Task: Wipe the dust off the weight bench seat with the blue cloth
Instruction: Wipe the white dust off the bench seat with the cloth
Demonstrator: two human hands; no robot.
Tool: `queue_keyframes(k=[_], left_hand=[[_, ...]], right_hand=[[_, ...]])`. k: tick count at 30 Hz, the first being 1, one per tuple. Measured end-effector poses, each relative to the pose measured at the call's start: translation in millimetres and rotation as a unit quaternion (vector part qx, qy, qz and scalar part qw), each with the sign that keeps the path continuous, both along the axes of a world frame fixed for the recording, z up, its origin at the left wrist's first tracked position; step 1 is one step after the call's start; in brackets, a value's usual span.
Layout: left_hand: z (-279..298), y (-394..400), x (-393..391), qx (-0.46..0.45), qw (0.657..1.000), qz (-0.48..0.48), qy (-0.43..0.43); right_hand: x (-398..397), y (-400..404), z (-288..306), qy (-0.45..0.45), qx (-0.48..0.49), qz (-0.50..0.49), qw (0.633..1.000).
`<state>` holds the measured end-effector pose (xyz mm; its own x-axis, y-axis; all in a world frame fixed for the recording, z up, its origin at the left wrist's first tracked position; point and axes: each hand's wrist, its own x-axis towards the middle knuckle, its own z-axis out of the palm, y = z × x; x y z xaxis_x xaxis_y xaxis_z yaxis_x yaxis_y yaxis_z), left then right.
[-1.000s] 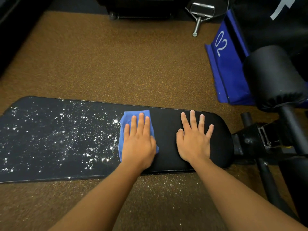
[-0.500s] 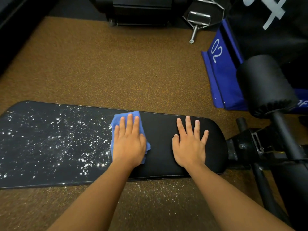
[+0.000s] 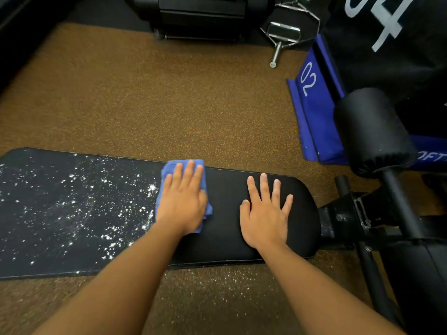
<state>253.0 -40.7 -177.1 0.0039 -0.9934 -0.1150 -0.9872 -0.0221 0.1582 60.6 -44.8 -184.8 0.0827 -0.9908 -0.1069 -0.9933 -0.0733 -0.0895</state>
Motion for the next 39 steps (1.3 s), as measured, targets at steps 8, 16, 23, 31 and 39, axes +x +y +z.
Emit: queue_keyframes(k=[8,16,23,31,39], left_hand=[[-4.8,57.4,-18.4,-0.013,1.000,-0.025,-0.004],[-2.8,17.2,-8.6,-0.015,0.999,-0.024,0.026],[-4.2,36.3,0.0,-0.020,0.999,-0.008,0.033],[13.7,30.1,10.9,0.039,0.996,-0.023,0.082],[38.9,47.4,73.6,-0.050,0.997,0.021,0.062]], right_hand=[[3.3,0.4,0.3,0.001,0.001,-0.005,1.000],[0.9,0.7,1.0,0.003,0.000,-0.002,1.000],[2.7,0.5,4.8,0.000,0.007,-0.002,1.000],[14.9,0.0,13.9,-0.005,0.035,-0.028,0.999],[92.9,16.9,51.2,-0.146,-0.052,0.066,0.986]])
